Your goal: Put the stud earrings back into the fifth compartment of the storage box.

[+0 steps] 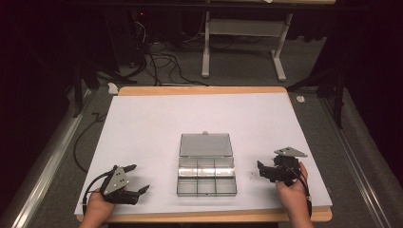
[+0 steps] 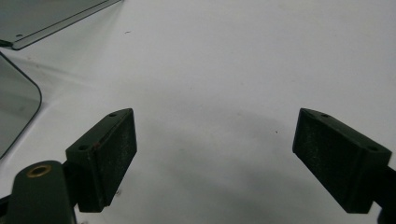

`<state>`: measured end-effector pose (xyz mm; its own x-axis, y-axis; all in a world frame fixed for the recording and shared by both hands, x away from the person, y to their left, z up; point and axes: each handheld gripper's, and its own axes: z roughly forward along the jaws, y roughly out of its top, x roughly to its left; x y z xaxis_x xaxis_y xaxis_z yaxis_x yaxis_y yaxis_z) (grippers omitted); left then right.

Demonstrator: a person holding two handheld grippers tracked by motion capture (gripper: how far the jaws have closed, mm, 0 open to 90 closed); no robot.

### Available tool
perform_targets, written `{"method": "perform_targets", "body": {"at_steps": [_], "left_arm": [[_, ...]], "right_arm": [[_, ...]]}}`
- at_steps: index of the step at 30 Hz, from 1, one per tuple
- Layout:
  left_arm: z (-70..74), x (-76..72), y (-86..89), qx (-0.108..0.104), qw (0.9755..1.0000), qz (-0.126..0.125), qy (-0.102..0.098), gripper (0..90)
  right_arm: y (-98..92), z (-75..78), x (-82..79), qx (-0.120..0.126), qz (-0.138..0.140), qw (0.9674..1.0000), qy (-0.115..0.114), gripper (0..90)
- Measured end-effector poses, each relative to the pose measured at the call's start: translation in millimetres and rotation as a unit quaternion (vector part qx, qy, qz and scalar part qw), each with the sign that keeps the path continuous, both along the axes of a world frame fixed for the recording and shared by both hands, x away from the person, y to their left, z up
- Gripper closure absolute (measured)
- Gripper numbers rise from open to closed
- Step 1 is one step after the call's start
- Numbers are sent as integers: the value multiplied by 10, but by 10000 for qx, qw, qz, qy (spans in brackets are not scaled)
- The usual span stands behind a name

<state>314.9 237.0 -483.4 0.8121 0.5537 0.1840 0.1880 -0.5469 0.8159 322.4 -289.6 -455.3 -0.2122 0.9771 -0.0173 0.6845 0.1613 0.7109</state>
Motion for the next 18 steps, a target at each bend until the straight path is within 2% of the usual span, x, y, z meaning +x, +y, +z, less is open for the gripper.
{"method": "perform_targets", "body": {"at_steps": [7,14,18], "left_arm": [[0,1,-1,7,10000,-6,7,153],[-1,6,-2,0,10000,-4,32,152],[0,7,-1,-12,10000,0,44,153]], "right_arm": [[26,56,-46,33,163,9995,272,140],[57,72,-71,-125,293,9979,559,139],[87,83,-86,-112,381,9966,726,139]]}}
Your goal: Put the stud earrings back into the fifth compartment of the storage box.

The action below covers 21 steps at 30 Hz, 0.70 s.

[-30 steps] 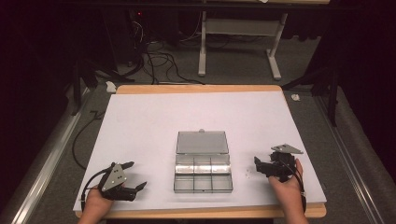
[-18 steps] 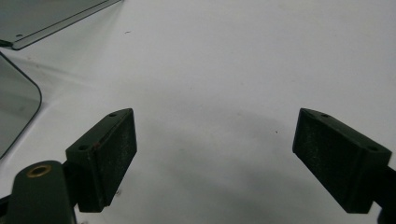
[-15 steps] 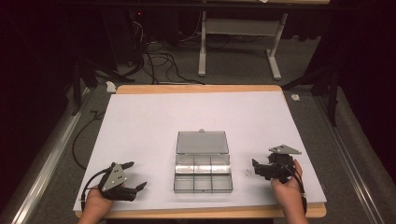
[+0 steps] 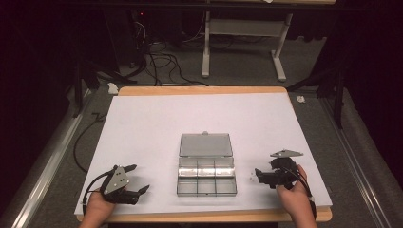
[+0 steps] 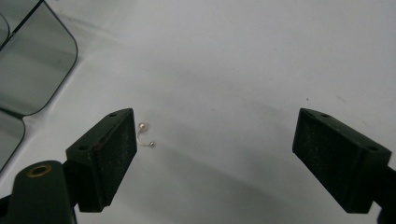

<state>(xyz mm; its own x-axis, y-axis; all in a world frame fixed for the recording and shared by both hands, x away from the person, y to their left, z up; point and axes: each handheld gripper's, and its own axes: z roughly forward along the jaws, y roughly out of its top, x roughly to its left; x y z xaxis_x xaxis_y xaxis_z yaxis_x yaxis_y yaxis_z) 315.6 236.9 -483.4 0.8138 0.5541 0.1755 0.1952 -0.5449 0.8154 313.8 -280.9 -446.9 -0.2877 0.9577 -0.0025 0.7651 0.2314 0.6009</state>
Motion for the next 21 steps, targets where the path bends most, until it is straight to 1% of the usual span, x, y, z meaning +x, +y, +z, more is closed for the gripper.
{"method": "perform_targets", "body": {"at_steps": [3,5,8,11,14,16,19,21], "left_arm": [[0,2,1,-6,10000,-4,10,153],[1,3,3,-6,10000,-2,14,153],[2,4,4,-7,10000,-4,14,153],[1,4,2,-5,10000,-4,16,153],[0,6,-2,15,10000,-13,23,153],[-1,5,-6,40,10000,-10,16,153],[-1,6,-6,41,10000,-7,18,153],[-1,6,-6,40,10000,-1,18,153]], "right_arm": [[19,14,-9,-11,83,9998,181,138],[29,19,-14,-29,143,9993,347,137],[33,25,-25,-67,289,9984,491,137],[39,34,-35,-73,292,9974,661,139],[38,41,-48,-79,398,9952,888,134],[44,31,-55,-49,415,9938,1034,133],[54,29,-60,-79,488,9926,1110,133],[73,42,-66,-73,516,9925,1103,132]]}}
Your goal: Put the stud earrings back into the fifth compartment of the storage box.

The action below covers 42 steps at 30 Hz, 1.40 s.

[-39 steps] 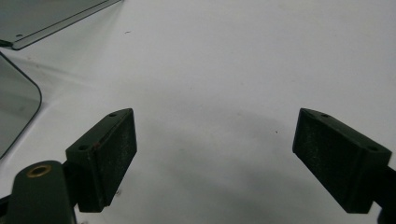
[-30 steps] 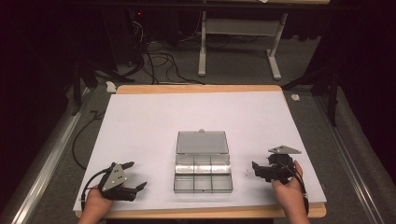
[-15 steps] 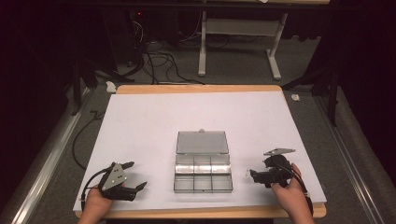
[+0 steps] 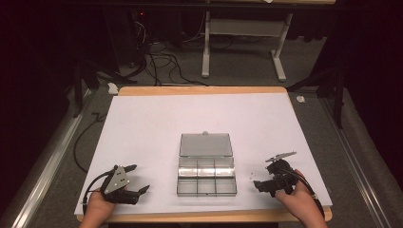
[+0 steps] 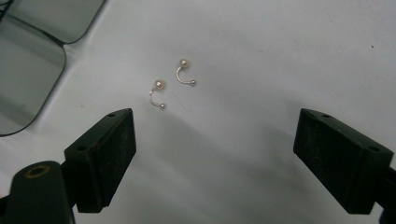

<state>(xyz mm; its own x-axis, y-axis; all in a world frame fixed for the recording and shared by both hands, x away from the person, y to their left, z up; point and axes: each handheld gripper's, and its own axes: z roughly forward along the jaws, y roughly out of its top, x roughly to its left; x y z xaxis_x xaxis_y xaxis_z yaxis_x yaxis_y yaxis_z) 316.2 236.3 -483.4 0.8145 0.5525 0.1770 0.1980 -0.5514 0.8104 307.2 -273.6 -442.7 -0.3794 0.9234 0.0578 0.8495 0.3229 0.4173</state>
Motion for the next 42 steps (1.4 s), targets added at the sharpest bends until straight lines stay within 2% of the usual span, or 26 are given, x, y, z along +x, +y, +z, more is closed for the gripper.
{"method": "perform_targets", "body": {"at_steps": [5,11,15,17,21,24,25,28,30,33,38,42], "left_arm": [[0,-5,-4,27,10000,-10,-18,153],[0,-9,2,-8,10000,-28,-24,153],[1,-10,5,-16,10000,-39,-32,153],[1,-7,7,-29,10000,-33,-14,152],[2,-9,8,-30,10000,-39,-27,153],[3,-11,8,-30,10000,-41,-36,153],[2,-13,8,-40,10000,-43,-48,153],[2,-15,8,-49,10000,-50,-49,153],[1,-17,8,-50,10000,-45,-62,153],[2,-27,10,-42,9999,-68,-101,153],[2,-22,8,-45,9999,-57,-86,153],[2,-21,7,-44,9999,-61,-79,153]], "right_arm": [[-1,17,-3,130,259,9995,-83,134],[50,28,41,304,333,9990,0,261],[84,5,76,207,318,9989,258,342],[98,-10,90,162,382,9986,340,342],[113,4,125,-8,304,9983,488,358],[114,24,160,-91,364,9981,481,368],[123,42,168,-98,328,9980,537,400],[130,79,213,-89,384,9980,502,438],[149,97,246,-55,282,9978,603,479],[193,117,287,-188,323,9972,652,539],[291,111,337,-225,436,9953,835,602],[354,112,372,-253,520,9944,881,675]]}}
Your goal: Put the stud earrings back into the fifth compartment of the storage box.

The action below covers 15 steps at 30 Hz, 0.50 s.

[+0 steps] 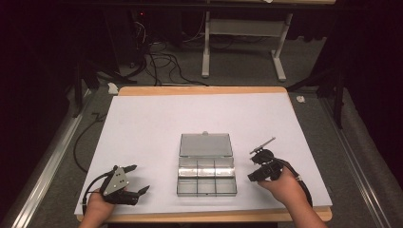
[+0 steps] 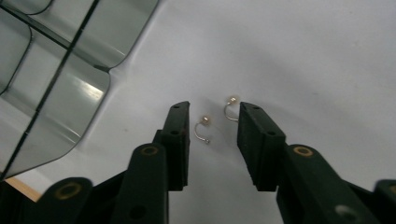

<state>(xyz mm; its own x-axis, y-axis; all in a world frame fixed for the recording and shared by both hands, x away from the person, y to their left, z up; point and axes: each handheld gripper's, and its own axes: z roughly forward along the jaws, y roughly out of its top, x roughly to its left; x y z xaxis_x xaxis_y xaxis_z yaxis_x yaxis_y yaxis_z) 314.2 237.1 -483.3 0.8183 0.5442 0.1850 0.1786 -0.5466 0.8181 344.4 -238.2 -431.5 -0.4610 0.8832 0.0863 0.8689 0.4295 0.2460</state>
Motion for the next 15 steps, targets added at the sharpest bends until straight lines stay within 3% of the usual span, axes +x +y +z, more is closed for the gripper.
{"method": "perform_targets", "body": {"at_steps": [6,7,15], "left_arm": [[1,-1,1,-5,10000,-7,-1,152],[1,2,2,-8,10000,1,10,153],[0,4,1,-13,10000,9,20,152]], "right_arm": [[79,-34,44,-59,-33,9998,189,716],[80,-46,59,-94,70,9998,160,719],[160,-73,94,-406,124,9989,182,787]]}}
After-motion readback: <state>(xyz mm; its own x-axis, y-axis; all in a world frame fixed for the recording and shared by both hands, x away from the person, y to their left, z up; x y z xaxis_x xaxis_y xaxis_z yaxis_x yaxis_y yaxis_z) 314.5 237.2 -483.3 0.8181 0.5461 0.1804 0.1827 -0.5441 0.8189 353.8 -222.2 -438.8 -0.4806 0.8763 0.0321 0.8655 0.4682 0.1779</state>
